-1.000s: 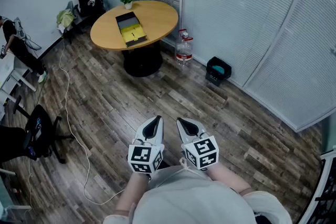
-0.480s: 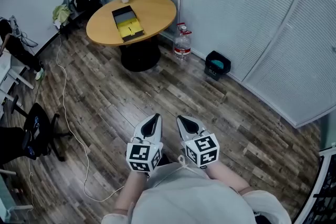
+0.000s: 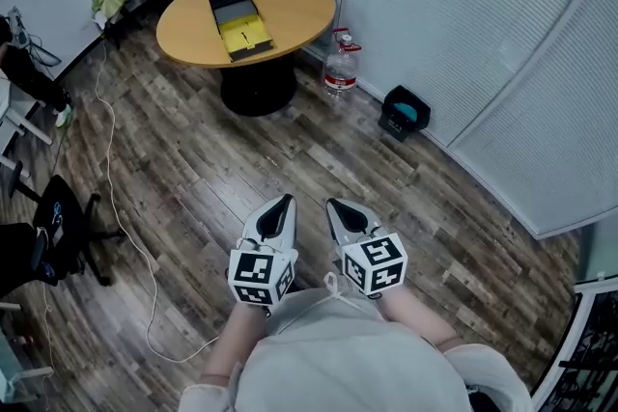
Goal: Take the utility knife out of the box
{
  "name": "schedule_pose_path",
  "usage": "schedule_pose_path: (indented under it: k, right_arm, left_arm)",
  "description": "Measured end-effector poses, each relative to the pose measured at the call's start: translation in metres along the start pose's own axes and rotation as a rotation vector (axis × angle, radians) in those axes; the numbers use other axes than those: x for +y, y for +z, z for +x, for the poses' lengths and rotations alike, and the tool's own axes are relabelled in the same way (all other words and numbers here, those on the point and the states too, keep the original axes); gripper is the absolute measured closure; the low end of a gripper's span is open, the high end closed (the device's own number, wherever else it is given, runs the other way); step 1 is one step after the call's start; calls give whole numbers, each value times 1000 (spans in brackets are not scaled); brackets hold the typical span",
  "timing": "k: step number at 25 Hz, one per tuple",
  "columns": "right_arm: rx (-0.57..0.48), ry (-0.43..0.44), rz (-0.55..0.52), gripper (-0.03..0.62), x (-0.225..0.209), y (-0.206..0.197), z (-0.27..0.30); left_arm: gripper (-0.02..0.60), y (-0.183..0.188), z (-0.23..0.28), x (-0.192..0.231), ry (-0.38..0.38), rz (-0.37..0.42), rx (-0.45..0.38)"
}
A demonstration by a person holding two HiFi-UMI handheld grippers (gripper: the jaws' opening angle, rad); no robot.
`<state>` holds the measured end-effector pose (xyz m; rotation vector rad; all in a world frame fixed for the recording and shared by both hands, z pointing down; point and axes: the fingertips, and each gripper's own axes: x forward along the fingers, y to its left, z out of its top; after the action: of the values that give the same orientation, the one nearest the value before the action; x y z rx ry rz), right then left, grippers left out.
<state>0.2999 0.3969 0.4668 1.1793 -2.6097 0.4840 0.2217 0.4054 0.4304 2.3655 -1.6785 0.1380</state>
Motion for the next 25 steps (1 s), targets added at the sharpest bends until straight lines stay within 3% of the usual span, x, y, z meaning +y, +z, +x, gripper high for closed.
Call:
schedule_pose_path:
  k: [7, 18, 25]
  right_arm:
    - [28, 8, -27, 594, 20, 31, 100]
    - [39, -34, -9, 595, 47, 94, 272]
    - [73, -33, 3, 594, 60, 111, 349]
  left_arm:
    - [576, 21, 36, 106, 18, -42, -11]
    - [575, 69, 97, 290, 22, -43, -19]
    - [575, 74, 118, 375, 54, -76, 4]
